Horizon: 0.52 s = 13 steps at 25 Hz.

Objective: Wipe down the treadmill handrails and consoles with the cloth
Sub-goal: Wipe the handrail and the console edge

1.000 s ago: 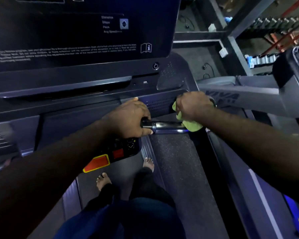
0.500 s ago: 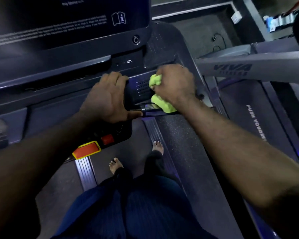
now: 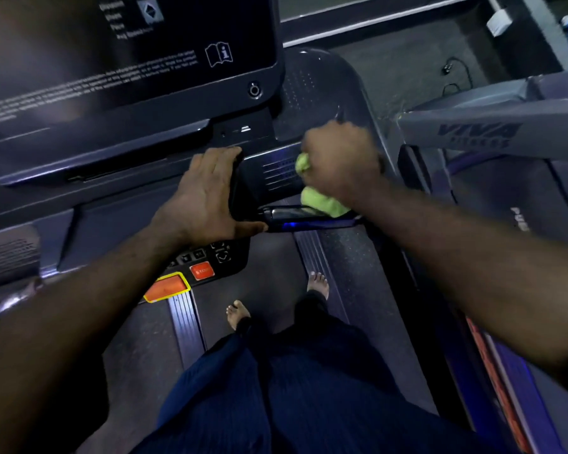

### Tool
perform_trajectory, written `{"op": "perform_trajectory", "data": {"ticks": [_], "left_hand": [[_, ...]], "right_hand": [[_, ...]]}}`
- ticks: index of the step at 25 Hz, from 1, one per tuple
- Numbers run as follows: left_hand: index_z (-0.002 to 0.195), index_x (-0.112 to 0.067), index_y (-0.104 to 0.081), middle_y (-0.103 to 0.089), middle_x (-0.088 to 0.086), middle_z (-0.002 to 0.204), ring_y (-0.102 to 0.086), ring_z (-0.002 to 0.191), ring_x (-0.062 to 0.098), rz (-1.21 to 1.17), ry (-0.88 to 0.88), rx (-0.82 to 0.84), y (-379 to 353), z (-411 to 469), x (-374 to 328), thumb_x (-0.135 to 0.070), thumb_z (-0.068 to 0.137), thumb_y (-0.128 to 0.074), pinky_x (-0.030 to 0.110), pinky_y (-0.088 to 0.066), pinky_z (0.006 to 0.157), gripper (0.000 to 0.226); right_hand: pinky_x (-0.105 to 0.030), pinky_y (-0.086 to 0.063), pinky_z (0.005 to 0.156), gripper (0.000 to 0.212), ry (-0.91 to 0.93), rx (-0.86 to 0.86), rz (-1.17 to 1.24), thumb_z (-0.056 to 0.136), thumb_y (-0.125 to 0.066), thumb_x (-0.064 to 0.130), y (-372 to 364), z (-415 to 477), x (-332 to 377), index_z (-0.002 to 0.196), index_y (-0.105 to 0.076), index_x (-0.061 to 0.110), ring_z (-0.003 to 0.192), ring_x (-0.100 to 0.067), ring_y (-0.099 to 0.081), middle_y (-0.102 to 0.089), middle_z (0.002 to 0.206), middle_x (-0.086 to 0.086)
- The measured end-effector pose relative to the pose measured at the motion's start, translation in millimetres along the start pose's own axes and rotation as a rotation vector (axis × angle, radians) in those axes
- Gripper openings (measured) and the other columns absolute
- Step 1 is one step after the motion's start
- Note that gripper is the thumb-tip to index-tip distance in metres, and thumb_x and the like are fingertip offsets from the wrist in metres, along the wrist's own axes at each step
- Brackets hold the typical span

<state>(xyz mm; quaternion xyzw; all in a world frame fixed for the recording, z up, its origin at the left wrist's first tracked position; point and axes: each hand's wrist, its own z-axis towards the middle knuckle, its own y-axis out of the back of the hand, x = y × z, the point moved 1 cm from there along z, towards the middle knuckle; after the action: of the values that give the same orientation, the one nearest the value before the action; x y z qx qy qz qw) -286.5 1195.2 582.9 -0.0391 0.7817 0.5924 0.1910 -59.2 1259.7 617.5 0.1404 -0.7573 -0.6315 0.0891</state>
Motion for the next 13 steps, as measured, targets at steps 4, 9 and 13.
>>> {"op": "perform_trajectory", "data": {"ticks": [4,9,13], "left_hand": [[0.161,-0.006,-0.019,-0.040,0.015,0.144,-0.039,0.129,0.035,-0.103,0.046,-0.024,2.2,-3.5,-4.7,-0.087,0.049,-0.069,0.049,-0.035,0.117,0.146],[0.160,-0.010,-0.019,-0.041,0.010,0.142,-0.039,0.129,0.030,-0.085,0.054,-0.008,4.1,-4.1,-4.7,-0.084,0.051,-0.081,0.048,-0.037,0.118,0.146],[0.162,-0.012,-0.016,-0.042,0.009,0.143,-0.042,0.127,0.030,-0.091,0.038,-0.022,5.9,-5.8,-4.8,-0.088,0.050,-0.072,0.053,-0.040,0.114,0.146]], "right_hand": [[-0.034,-0.042,0.066,0.022,0.205,0.080,0.221,0.080,-0.067,0.025,-6.6,6.8,68.5,0.102,-0.070,0.024,0.092,-0.034,-0.071,-0.071,0.096,-0.005],[-0.039,-0.057,0.074,0.026,0.110,0.027,0.140,0.079,-0.071,0.043,-18.6,14.3,-24.9,0.097,-0.075,0.026,0.085,-0.035,-0.072,-0.071,0.084,-0.003],[-0.040,-0.057,0.072,0.024,0.115,-0.078,0.126,0.078,-0.072,0.044,-23.0,8.7,-37.1,0.093,-0.078,0.027,0.081,-0.035,-0.071,-0.073,0.083,-0.002]]}}
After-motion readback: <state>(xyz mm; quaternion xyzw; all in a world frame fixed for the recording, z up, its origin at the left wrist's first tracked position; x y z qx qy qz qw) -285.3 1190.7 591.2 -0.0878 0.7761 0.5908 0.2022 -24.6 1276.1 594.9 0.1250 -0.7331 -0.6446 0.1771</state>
